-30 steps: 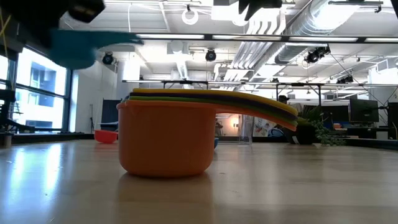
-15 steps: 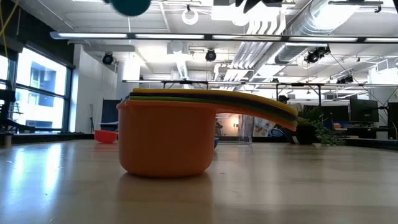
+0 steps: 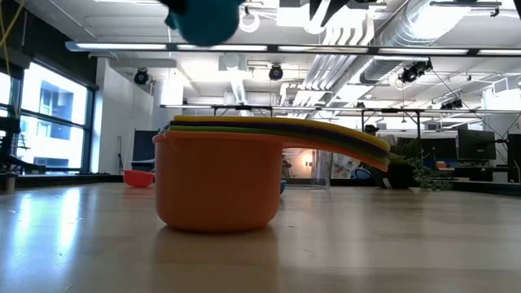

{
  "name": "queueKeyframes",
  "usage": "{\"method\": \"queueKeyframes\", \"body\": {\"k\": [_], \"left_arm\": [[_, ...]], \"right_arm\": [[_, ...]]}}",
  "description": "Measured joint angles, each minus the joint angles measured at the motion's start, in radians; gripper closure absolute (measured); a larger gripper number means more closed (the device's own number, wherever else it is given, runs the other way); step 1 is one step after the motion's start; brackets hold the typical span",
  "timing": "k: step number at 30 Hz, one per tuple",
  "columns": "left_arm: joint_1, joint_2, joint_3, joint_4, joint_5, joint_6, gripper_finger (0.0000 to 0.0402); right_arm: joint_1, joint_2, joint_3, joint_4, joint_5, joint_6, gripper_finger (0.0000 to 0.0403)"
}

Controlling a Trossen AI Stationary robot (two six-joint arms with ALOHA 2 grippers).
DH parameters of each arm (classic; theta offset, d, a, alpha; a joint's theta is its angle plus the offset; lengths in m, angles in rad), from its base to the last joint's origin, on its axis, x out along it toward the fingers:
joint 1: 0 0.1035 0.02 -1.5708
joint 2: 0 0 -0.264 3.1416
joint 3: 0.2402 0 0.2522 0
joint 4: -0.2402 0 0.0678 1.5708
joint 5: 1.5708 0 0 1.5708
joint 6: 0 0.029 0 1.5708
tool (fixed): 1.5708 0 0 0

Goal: Nest measuring cups in basket
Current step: Stack the light blue measuring cup in the yellow measuring cup

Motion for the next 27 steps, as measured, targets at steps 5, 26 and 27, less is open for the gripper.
{"method": "queueKeyframes", "body": {"k": [5,26,27], "left_arm": [[-0.012,0.065,0.0,0.019,0.032,-0.016,0.0394],[-0.07,0.193,0.001,0.183,0.084,0.022,0.0394],[-0.071,0.197,-0.001,0.175,0.087,0.026,0.0394]], "right_arm": [[0.0,0.0,0.0,0.0,0.0,0.023,0.0284],[0.001,0.0,0.0,0.0,0.012,0.046,0.0284],[0.001,0.0,0.0,0.0,0.013,0.046,0.0284]]}}
